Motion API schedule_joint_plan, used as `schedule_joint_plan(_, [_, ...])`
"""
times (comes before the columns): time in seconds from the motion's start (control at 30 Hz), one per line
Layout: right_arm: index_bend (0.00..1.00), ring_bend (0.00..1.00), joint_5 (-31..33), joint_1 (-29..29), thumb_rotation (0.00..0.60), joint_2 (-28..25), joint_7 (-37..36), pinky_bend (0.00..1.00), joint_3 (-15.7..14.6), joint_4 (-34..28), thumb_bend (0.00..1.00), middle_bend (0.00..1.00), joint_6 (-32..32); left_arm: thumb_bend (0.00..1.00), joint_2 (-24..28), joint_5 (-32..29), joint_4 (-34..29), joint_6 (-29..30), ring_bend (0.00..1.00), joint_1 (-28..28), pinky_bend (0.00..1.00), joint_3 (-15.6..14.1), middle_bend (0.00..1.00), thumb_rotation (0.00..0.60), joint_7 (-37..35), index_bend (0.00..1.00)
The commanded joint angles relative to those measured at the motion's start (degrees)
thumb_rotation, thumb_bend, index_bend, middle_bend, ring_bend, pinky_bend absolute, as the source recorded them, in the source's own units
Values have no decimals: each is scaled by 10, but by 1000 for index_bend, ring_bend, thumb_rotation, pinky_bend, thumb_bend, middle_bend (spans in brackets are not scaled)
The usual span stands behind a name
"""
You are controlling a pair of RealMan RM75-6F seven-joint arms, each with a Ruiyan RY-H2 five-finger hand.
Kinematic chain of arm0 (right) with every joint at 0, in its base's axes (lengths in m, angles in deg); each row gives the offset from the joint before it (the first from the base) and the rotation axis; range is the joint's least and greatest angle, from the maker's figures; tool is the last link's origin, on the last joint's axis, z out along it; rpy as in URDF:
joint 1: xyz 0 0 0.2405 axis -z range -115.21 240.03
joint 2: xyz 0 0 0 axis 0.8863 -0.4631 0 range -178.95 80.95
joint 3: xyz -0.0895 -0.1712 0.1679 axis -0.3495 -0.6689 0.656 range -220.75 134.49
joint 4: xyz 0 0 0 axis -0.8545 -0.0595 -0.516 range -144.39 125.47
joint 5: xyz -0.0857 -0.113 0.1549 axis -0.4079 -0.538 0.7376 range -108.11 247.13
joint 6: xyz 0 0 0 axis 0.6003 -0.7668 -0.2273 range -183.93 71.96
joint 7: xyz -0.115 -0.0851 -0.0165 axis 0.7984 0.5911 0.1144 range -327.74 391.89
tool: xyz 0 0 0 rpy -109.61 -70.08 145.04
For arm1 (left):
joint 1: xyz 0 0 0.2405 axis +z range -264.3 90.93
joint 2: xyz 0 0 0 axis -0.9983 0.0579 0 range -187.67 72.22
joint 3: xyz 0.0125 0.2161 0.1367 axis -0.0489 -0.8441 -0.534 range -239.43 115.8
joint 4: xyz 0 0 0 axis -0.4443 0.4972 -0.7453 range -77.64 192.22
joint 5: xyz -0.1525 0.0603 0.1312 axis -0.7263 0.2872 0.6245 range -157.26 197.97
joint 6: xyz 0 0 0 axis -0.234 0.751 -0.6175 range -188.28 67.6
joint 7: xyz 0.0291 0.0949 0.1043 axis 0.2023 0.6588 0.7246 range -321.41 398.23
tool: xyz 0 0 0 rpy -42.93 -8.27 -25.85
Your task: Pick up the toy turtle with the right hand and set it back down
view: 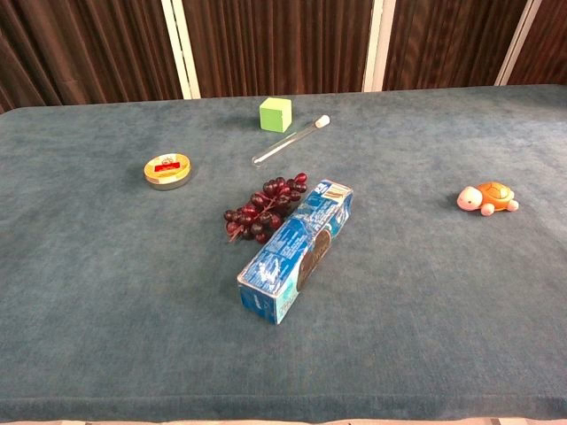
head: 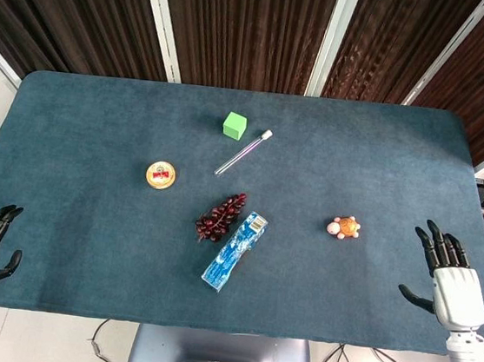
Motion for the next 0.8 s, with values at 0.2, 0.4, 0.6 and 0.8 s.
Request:
schedule_joint_plan(0.2, [317,918,38,-45,600,3,-10,819,29,5,49,265,65,409,8,11,2,-4,140,-2,388,-6,97,600,-19,143])
schedule_joint_plan(0.4, [417,970,62,-88,600,16,15,886,39,23,63,321,133,409,10,13,1,-2,142,-1,389,-6,98,600,-25,153])
schedule_joint_plan(0.6, [454,972,87,-131,600,39,46,891,42,46,72,327,204,410,11,6,0,-2,144,0,391,-3,98,600,-24,160])
schedule_joint_plan(0.8, [478,972,121,-165,600,76,57,891,50,92,105,354,255,410,9,8,0,0,145,1,390,-3,97,600,-18,164])
